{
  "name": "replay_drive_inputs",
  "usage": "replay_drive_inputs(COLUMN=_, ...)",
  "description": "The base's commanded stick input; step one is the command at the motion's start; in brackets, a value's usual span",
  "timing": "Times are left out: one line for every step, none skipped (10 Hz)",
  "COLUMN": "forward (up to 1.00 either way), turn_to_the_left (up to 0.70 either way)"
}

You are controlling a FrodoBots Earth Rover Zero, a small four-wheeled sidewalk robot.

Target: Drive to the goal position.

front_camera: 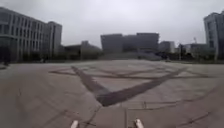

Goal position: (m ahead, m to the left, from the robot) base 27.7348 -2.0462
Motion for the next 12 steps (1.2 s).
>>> replay_drive_inputs(forward=1.00, turn_to_the_left=0.00)
replay_drive_inputs(forward=1.00, turn_to_the_left=0.00)
replay_drive_inputs(forward=1.00, turn_to_the_left=0.00)
replay_drive_inputs(forward=1.00, turn_to_the_left=0.00)
replay_drive_inputs(forward=1.00, turn_to_the_left=0.00)
replay_drive_inputs(forward=1.00, turn_to_the_left=0.00)
replay_drive_inputs(forward=1.00, turn_to_the_left=0.00)
replay_drive_inputs(forward=1.00, turn_to_the_left=0.00)
replay_drive_inputs(forward=1.00, turn_to_the_left=0.00)
replay_drive_inputs(forward=1.00, turn_to_the_left=0.00)
replay_drive_inputs(forward=1.00, turn_to_the_left=0.00)
replay_drive_inputs(forward=1.00, turn_to_the_left=0.00)
